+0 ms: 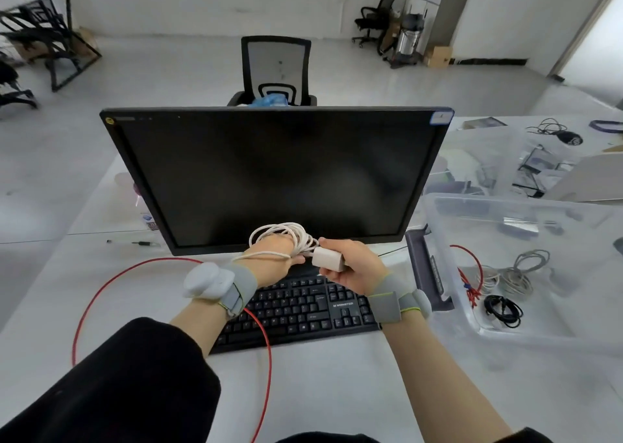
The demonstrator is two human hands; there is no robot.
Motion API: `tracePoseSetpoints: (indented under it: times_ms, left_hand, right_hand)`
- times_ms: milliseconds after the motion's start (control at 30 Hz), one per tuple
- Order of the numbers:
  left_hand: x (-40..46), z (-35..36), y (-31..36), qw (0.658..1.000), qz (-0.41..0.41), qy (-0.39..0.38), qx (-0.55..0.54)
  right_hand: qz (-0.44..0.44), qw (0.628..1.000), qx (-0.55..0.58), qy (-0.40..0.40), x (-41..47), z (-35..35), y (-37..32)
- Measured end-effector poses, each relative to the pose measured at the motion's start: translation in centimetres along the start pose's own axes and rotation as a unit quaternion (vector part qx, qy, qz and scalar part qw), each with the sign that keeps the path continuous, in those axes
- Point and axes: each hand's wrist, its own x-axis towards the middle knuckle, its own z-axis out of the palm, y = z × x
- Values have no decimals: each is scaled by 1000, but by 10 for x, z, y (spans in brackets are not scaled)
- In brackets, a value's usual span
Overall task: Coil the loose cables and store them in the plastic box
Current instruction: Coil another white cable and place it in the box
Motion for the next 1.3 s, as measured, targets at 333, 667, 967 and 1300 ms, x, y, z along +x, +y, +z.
tracePoseSetpoints:
  times_ms: [333, 667, 967, 1300]
  left_hand:
    - [-9, 19, -55, 991, -122, 17, -49]
    - [3, 51, -31, 951, -137, 3, -276]
    - [12, 74, -34, 902, -155, -15, -404]
    - [18, 87, -33, 759, -167, -63, -626]
  right_hand:
    - [11, 999, 31, 26, 10, -21, -6]
    - [22, 993, -62, 98, 59, -22, 44]
    - [-27, 939, -294, 175, 102, -41, 84]
    - [-55, 890, -384, 240, 114, -52, 106]
